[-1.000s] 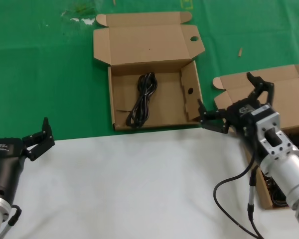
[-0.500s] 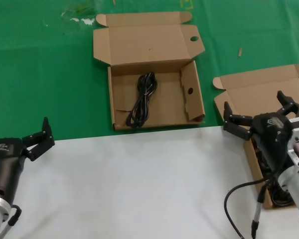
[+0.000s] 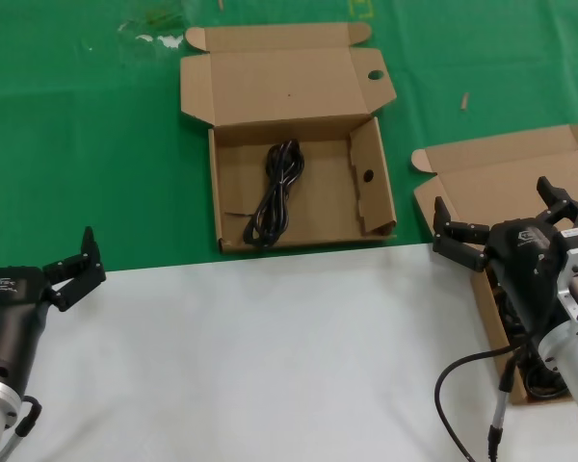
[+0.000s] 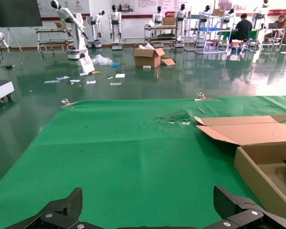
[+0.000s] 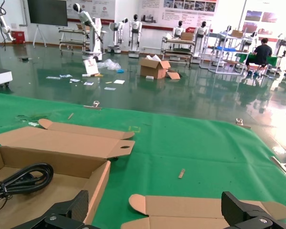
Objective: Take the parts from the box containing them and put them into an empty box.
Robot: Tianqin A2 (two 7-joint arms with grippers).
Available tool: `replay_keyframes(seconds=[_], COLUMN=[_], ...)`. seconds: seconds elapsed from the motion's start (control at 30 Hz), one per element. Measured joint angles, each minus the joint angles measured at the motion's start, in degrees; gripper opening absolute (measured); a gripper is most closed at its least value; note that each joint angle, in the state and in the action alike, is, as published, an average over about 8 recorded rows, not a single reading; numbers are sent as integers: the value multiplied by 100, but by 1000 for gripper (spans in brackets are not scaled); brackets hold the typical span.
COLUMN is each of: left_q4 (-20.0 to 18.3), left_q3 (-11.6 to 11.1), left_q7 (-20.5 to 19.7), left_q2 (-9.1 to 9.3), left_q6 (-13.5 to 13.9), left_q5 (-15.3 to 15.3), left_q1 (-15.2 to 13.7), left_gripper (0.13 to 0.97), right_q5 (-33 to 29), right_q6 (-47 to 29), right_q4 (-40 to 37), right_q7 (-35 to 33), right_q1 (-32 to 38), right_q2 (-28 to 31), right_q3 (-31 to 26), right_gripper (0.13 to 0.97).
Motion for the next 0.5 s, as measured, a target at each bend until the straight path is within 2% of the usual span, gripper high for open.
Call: replay_keyframes(seconds=[0.5], left_q4=[0], left_q3=[0], left_q7=[0], left_q2=[0], left_q6=[0], left_q5=[0], left_q1=[0], left_gripper=[966], right_q5=[0], right_q6=[0], right_q4=[0], right_q7=[0], right_q1=[0], right_q2=[0], right_q3=[0], right_gripper=[966])
